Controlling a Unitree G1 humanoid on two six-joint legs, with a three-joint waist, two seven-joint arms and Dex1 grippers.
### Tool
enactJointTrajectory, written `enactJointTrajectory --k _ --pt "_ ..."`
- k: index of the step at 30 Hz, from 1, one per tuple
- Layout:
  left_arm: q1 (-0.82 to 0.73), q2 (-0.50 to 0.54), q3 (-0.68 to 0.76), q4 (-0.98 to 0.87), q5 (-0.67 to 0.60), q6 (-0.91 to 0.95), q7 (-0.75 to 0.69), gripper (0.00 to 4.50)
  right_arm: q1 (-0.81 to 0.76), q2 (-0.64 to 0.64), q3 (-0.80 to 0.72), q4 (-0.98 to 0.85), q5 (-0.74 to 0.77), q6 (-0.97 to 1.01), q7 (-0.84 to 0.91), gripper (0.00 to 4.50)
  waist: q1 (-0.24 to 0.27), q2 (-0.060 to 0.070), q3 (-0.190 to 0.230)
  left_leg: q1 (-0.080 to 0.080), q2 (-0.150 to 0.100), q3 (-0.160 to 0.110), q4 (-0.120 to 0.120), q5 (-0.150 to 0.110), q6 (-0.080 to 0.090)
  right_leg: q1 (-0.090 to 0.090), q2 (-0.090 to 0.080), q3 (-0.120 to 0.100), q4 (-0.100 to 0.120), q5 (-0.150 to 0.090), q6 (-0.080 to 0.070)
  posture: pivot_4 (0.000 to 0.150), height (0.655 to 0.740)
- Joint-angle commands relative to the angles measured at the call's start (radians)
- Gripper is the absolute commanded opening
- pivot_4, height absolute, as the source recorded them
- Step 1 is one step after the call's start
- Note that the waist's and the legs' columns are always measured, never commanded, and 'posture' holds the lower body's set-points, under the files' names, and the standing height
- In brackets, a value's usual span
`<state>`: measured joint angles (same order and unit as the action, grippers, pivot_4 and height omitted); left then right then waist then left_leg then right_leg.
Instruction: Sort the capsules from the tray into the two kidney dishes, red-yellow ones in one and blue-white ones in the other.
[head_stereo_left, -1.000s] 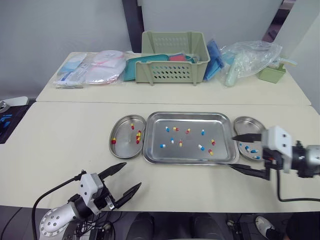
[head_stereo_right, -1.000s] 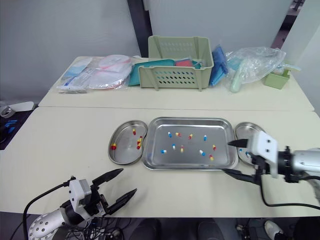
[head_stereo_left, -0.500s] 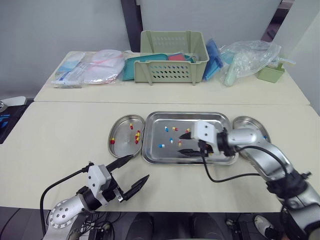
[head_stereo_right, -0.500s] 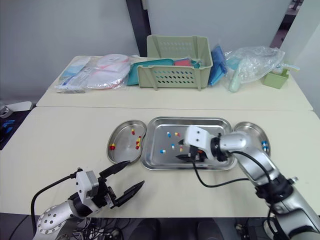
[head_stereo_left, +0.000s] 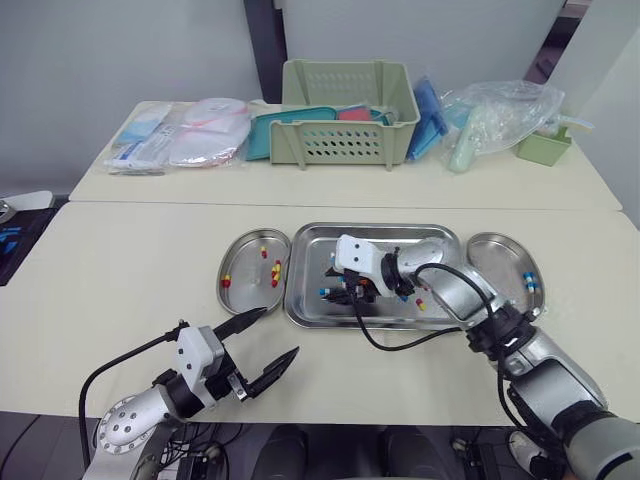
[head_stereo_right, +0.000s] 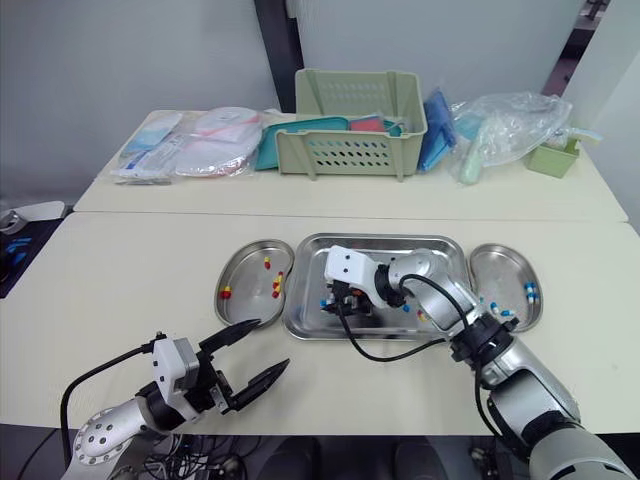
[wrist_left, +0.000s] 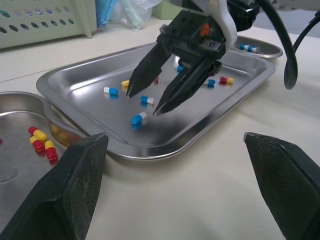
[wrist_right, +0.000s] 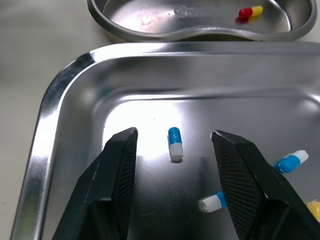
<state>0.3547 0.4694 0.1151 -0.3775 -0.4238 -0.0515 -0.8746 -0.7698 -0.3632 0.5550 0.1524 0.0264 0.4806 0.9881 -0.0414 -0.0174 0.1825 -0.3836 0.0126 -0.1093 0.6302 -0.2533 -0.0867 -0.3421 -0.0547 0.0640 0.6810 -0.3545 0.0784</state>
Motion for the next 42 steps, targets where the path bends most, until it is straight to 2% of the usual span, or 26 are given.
enactJointTrajectory --k 1,7,10,17,18,23,30,34,38,42 --pt "0.004 0.010 0.001 -0.033 -0.006 -0.005 0.006 4.50 -0.035 0.018 -0.004 0.025 -0.024 -0.047 0.013 2.57 -0.001 0.000 0.000 0.000 0.000 0.000 0.000 0.000 0.000 0.000 0.000 0.000 0.000 0.000 0.000 0.150 0.7390" --pt "0.002 0.017 0.005 -0.031 -0.006 -0.005 0.011 4.50 -0.041 0.053 -0.012 0.067 -0.043 -0.048 0.023 2.57 -0.009 0.000 0.000 0.000 0.000 0.000 0.000 0.000 0.000 0.000 0.000 0.000 0.000 0.000 0.000 0.150 0.7390" --pt "0.005 0.021 0.008 -0.028 -0.008 -0.009 0.008 4.50 -0.043 0.061 -0.010 0.082 -0.057 -0.059 0.026 1.98 -0.010 0.000 0.000 0.000 0.000 0.000 0.000 0.000 0.000 0.000 0.000 0.000 0.000 0.000 0.000 0.150 0.7390" --pt "0.012 0.024 0.007 -0.021 -0.006 -0.015 0.007 4.50 -0.044 0.062 -0.011 0.064 -0.085 -0.088 0.032 0.17 -0.010 0.000 0.000 0.000 0.000 0.000 0.000 0.000 0.000 -0.001 0.000 0.000 0.000 0.000 0.000 0.150 0.7390" --pt "0.012 0.023 0.006 -0.018 -0.006 -0.017 0.006 4.50 -0.044 0.060 -0.017 0.050 -0.081 -0.089 0.037 0.03 -0.010 0.000 0.000 0.000 0.000 0.000 0.000 0.000 0.000 -0.001 0.000 0.000 0.000 0.000 0.000 0.150 0.7390" --pt "0.013 0.025 0.004 -0.001 -0.005 -0.033 -0.013 4.50 -0.009 0.012 -0.082 -0.127 -0.024 -0.013 0.064 0.03 -0.010 0.001 0.000 -0.001 0.000 -0.001 0.000 0.000 0.000 -0.001 0.000 0.000 0.000 0.000 0.000 0.150 0.7390" --pt "0.000 0.042 -0.017 0.014 -0.015 -0.066 -0.084 4.50 0.159 -0.154 -0.270 -0.464 0.099 0.189 0.044 0.03 0.007 0.000 0.000 -0.003 0.000 -0.001 0.000 0.000 0.000 -0.001 0.000 0.000 -0.001 0.000 0.000 0.150 0.7390" --pt "-0.001 0.055 -0.062 0.016 -0.028 -0.102 -0.165 4.50 0.369 -0.293 -0.526 -0.648 0.190 0.351 0.003 0.03 0.017 0.000 0.000 -0.005 0.000 -0.002 0.000 0.000 0.000 -0.001 0.000 -0.002 -0.002 0.000 0.000 0.150 0.7390" --pt "-0.019 0.042 -0.074 0.040 -0.032 -0.132 -0.185 4.50 0.485 -0.350 -0.695 -0.672 0.239 0.421 -0.052 0.03 0.008 0.001 0.000 -0.006 -0.001 -0.001 0.000 0.000 0.000 -0.002 0.000 -0.001 -0.001 0.000 0.000 0.150 0.7390" --pt "-0.041 0.025 -0.096 0.045 -0.044 -0.136 -0.193 4.50 0.597 -0.408 -0.824 -0.623 0.244 0.395 -0.084 0.03 0.008 0.001 0.000 -0.005 0.000 0.000 0.000 0.000 0.000 -0.002 0.000 0.000 -0.001 0.000 0.000 0.150 0.7390"
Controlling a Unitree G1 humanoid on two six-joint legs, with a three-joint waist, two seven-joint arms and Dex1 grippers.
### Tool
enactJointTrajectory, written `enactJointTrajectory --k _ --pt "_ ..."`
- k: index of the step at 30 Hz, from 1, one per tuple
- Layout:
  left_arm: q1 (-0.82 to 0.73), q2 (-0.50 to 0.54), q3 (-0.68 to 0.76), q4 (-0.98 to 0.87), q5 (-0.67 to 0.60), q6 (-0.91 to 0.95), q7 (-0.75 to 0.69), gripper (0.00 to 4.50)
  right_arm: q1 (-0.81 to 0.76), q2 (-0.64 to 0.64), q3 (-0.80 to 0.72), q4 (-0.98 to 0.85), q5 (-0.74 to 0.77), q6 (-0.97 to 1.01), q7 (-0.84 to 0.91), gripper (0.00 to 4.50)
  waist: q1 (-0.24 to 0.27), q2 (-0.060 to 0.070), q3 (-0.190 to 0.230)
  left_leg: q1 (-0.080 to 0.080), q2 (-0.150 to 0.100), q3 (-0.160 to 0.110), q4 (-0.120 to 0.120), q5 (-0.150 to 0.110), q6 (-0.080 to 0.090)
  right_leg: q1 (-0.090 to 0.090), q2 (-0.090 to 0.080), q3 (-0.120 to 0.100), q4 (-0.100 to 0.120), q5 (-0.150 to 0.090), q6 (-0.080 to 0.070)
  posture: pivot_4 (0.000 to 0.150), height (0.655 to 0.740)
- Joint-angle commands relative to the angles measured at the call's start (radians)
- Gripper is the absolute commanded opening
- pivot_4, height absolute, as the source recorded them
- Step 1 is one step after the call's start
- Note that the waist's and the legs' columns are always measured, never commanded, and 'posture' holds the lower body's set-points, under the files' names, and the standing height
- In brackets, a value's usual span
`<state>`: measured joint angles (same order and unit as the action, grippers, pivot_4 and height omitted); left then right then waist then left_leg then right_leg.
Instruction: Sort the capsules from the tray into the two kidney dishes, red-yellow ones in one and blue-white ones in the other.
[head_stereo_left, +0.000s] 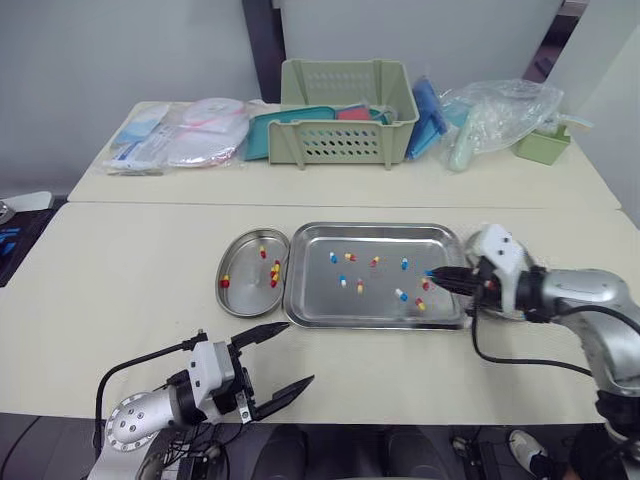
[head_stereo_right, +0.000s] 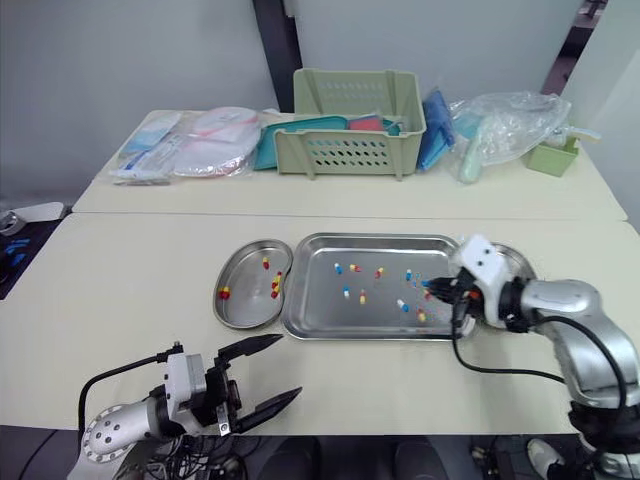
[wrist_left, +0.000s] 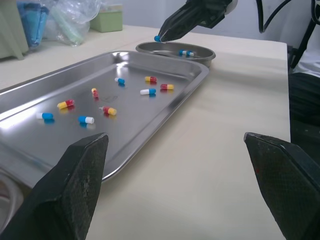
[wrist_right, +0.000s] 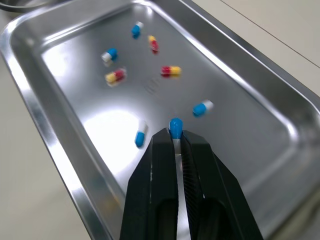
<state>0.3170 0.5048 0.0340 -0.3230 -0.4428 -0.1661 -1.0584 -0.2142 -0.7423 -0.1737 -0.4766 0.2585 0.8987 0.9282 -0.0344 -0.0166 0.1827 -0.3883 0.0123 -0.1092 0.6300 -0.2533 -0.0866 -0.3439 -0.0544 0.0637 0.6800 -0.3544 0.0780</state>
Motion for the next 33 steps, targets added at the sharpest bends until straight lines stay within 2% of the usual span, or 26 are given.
enactJointTrajectory --k 1,8,13,15,17,27,33 --pt "-0.008 -0.015 -0.017 -0.009 -0.030 -0.018 -0.008 4.50 0.067 -0.041 -0.119 0.024 0.009 -0.035 -0.031 0.03 0.002 0.000 0.000 0.000 0.000 0.000 0.000 0.000 0.000 0.000 0.000 0.000 0.000 0.000 0.000 0.150 0.7390" --pt "-0.040 -0.012 -0.038 0.039 -0.022 -0.050 -0.054 4.50 0.147 -0.065 -0.174 0.099 -0.005 -0.075 -0.101 0.03 0.000 0.000 0.000 0.000 0.000 0.001 0.000 0.000 0.000 0.000 0.000 0.001 0.000 0.000 0.000 0.150 0.7390" --pt "-0.066 -0.019 -0.046 0.054 -0.023 -0.054 -0.053 4.50 0.119 -0.039 -0.177 0.128 0.009 -0.070 -0.174 0.03 0.000 0.000 0.000 0.000 0.000 0.001 0.000 0.000 0.000 0.001 0.000 0.001 0.000 0.000 0.000 0.150 0.7390" --pt "-0.066 -0.020 -0.047 0.055 -0.025 -0.056 -0.052 4.50 0.114 -0.040 -0.177 0.134 0.014 -0.071 -0.189 0.65 0.000 0.000 0.000 0.000 0.000 0.001 0.000 0.000 0.000 0.000 0.000 0.001 0.000 0.000 0.000 0.150 0.7390" --pt "-0.063 -0.019 -0.048 0.054 -0.026 -0.055 -0.049 4.50 0.113 -0.044 -0.181 0.140 0.014 -0.082 -0.200 1.00 0.002 0.000 0.000 0.000 0.000 0.001 0.000 0.000 0.000 0.001 0.000 0.001 0.000 0.000 0.000 0.150 0.7390" --pt "-0.041 -0.022 -0.032 0.026 -0.034 -0.036 -0.004 4.50 0.144 -0.090 -0.191 0.173 0.014 -0.178 -0.186 3.88 0.002 0.000 0.000 0.000 0.000 0.001 0.000 0.000 0.000 0.001 0.000 0.001 0.000 0.000 0.000 0.150 0.7390" --pt "0.010 0.017 0.082 -0.069 -0.073 0.087 0.141 4.50 0.255 -0.121 -0.248 0.173 0.039 -0.359 -0.072 3.88 0.003 0.000 0.000 0.000 0.000 0.000 0.000 0.000 0.000 0.001 0.000 0.000 -0.001 0.000 0.000 0.150 0.7390"
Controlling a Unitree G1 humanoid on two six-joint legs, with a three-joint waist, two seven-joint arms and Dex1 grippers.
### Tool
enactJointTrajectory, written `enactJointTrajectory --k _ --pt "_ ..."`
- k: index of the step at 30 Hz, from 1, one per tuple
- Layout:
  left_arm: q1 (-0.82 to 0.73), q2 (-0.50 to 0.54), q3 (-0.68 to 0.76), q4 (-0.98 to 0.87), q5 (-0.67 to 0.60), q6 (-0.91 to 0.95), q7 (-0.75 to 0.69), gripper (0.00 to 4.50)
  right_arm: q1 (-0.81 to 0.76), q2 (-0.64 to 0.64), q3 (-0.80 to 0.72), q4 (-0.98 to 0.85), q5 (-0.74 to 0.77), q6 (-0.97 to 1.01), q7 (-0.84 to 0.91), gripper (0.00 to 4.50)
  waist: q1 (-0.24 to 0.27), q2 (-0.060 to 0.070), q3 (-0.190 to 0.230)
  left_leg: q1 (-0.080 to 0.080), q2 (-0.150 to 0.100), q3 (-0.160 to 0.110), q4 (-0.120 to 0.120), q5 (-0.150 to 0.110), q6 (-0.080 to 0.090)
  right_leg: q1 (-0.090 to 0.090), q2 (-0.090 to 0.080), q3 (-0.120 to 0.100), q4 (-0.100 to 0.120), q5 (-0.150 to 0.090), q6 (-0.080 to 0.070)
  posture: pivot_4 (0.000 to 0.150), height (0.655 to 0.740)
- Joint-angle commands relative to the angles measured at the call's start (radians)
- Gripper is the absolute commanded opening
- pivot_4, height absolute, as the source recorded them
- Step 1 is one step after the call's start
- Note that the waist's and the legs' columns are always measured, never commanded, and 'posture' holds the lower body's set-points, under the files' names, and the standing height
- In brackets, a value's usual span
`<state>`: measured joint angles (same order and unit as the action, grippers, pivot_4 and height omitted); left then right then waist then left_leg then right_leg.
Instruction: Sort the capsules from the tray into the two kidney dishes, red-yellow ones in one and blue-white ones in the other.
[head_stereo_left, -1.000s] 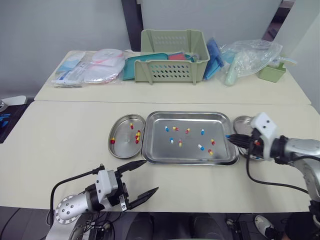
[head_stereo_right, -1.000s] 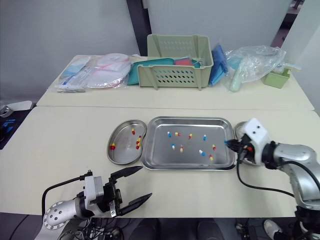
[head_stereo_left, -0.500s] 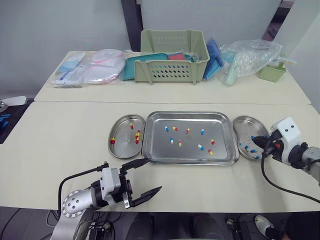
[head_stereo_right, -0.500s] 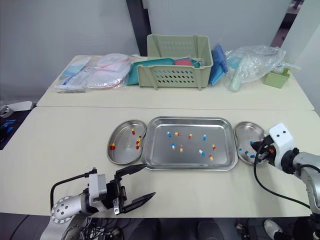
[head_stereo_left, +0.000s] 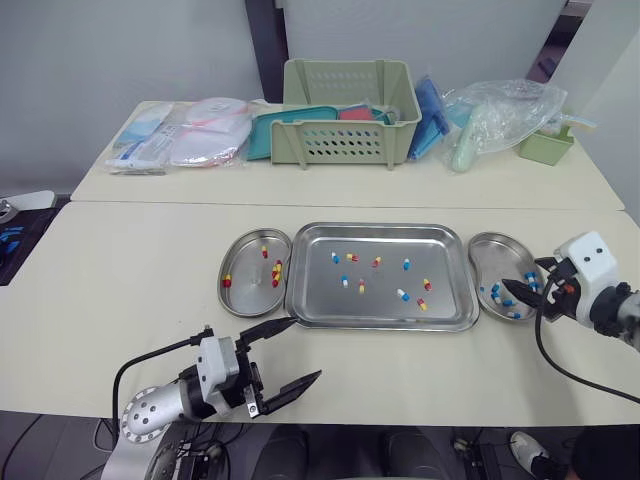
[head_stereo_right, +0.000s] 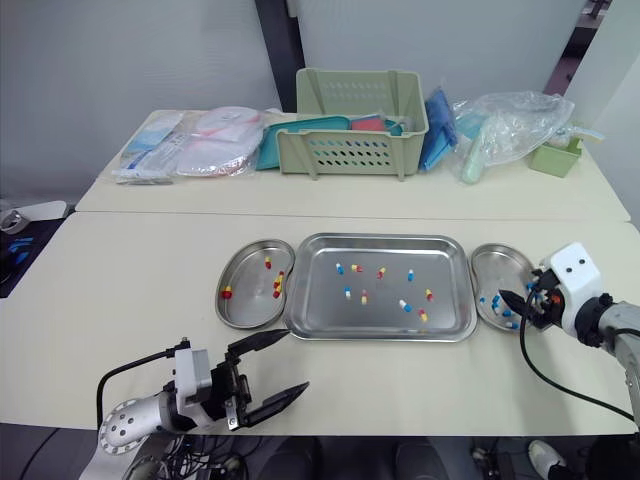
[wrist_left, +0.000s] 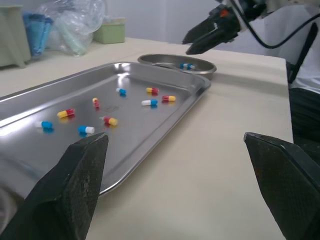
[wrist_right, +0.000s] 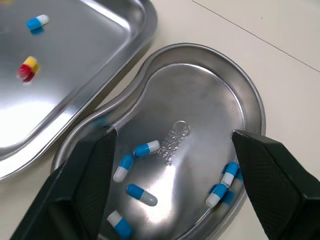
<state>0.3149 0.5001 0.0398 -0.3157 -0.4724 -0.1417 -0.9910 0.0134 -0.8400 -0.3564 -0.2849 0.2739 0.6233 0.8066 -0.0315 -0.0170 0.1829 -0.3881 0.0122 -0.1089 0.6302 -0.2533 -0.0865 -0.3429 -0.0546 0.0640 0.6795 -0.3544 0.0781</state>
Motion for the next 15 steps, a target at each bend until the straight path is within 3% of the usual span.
enactJointTrajectory --k 1,7,13,15 --pt "0.016 0.035 0.112 -0.091 -0.060 0.086 0.094 4.50 0.046 -0.028 -0.081 -0.014 0.029 -0.110 0.068 3.88 0.000 0.000 0.000 0.000 0.000 0.000 0.000 0.000 0.000 0.000 0.000 0.000 0.000 0.000 0.000 0.150 0.7390" --pt "-0.012 0.155 0.363 0.028 -0.029 0.209 0.221 4.50 0.117 -0.069 -0.183 0.096 0.038 -0.267 0.164 3.88 -0.002 0.000 0.000 0.004 0.000 0.001 0.000 0.000 0.000 0.002 0.000 0.001 0.000 0.000 0.000 0.150 0.7390" --pt "-0.038 0.276 0.527 0.289 0.011 0.216 0.201 4.50 0.196 -0.182 -0.240 0.281 0.014 -0.465 0.344 3.88 -0.002 -0.001 0.000 0.005 0.000 0.001 -0.001 0.000 0.000 0.003 0.000 0.001 0.000 0.000 0.000 0.150 0.7390" --pt "-0.025 0.318 0.564 0.383 0.004 0.199 0.132 4.50 0.230 -0.221 -0.271 0.347 0.022 -0.508 0.416 3.88 -0.002 -0.001 0.001 0.005 0.000 0.002 -0.001 0.000 0.000 0.003 0.000 0.001 -0.001 0.000 0.000 0.150 0.7390"
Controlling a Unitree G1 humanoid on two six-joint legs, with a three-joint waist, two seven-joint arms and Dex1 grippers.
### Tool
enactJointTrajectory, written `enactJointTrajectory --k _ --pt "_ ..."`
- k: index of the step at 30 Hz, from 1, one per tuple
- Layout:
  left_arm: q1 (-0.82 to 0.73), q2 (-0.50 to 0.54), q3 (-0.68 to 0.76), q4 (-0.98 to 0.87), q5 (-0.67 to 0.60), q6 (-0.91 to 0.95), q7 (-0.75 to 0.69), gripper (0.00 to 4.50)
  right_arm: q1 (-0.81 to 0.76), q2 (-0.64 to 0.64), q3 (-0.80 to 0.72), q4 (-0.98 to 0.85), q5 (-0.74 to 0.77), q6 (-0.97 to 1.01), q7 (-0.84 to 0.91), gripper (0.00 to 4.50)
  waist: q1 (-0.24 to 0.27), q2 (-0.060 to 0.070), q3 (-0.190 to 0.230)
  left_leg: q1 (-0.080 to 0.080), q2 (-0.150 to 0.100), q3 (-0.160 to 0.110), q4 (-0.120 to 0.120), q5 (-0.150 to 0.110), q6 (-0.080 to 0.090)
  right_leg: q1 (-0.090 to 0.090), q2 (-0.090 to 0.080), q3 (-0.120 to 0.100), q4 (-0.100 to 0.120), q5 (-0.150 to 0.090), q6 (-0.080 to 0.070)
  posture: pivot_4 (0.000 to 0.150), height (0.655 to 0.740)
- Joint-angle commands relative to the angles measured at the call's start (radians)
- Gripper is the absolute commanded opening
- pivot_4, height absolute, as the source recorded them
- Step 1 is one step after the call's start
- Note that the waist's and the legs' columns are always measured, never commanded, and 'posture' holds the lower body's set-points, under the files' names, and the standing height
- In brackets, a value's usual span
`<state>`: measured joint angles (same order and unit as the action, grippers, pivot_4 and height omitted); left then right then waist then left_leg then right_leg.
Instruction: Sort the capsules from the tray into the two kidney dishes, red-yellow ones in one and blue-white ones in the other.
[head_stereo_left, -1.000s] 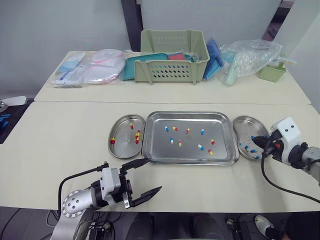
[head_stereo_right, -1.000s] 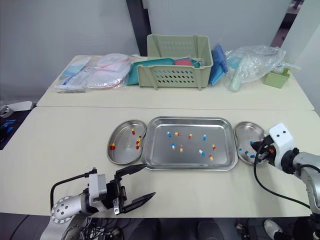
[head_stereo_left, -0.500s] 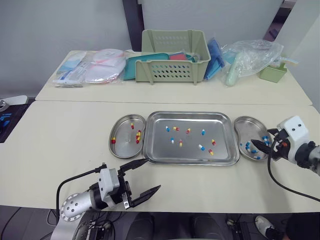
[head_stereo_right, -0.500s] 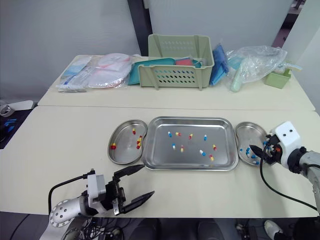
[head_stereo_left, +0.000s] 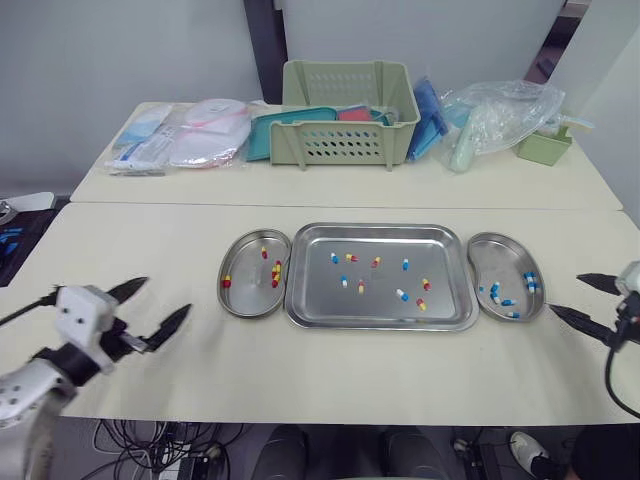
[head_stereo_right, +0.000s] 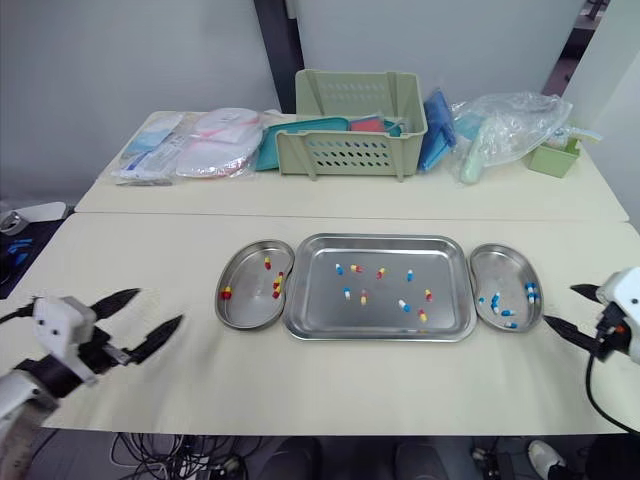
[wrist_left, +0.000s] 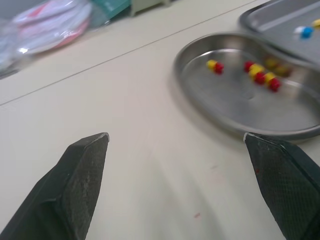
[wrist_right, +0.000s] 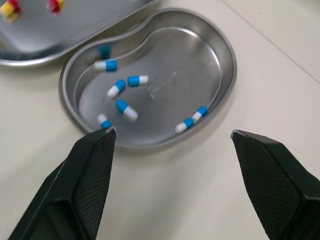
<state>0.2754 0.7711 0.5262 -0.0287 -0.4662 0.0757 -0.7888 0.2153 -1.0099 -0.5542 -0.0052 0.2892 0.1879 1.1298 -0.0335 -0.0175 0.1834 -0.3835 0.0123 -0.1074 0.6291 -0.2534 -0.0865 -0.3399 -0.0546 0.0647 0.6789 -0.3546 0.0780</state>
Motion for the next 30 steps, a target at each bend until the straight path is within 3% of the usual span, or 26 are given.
enactJointTrajectory --k 1,4,11,23,30 --pt "0.020 0.064 0.090 0.137 -0.007 -0.019 -0.102 4.50 0.042 -0.068 -0.082 0.100 0.003 -0.093 0.115 3.88 -0.001 0.000 0.000 0.000 0.000 0.000 0.000 0.000 0.000 0.000 0.000 0.000 0.000 0.000 0.000 0.150 0.7390" --pt "0.039 0.115 0.097 0.261 0.036 -0.073 -0.175 4.50 0.111 -0.116 -0.098 0.197 -0.022 -0.149 0.193 4.46 -0.002 -0.001 0.000 0.000 0.000 0.001 -0.001 0.000 0.000 0.000 0.000 0.000 0.000 0.000 0.000 0.150 0.7390" --pt "0.040 0.121 0.102 0.350 0.060 -0.129 -0.215 4.50 0.112 -0.111 -0.088 0.208 -0.006 -0.148 0.199 4.49 -0.005 -0.001 0.001 0.001 0.001 0.001 -0.001 0.000 0.000 0.001 0.000 0.001 0.000 0.000 0.000 0.150 0.7390" --pt "0.096 0.103 0.113 0.190 0.038 -0.092 -0.222 4.50 0.112 -0.098 -0.082 0.210 -0.011 -0.147 0.183 4.49 -0.005 -0.001 0.001 0.001 0.001 0.001 -0.001 0.000 0.000 0.001 0.000 0.001 0.000 0.000 0.000 0.150 0.7390" --pt "0.164 -0.004 -0.014 -0.160 -0.042 -0.012 -0.239 4.50 0.176 -0.077 -0.100 0.161 -0.002 -0.103 0.187 4.49 0.000 -0.001 0.001 0.001 0.001 0.001 -0.001 0.000 0.000 0.002 0.000 0.001 0.000 0.000 0.000 0.150 0.7390"
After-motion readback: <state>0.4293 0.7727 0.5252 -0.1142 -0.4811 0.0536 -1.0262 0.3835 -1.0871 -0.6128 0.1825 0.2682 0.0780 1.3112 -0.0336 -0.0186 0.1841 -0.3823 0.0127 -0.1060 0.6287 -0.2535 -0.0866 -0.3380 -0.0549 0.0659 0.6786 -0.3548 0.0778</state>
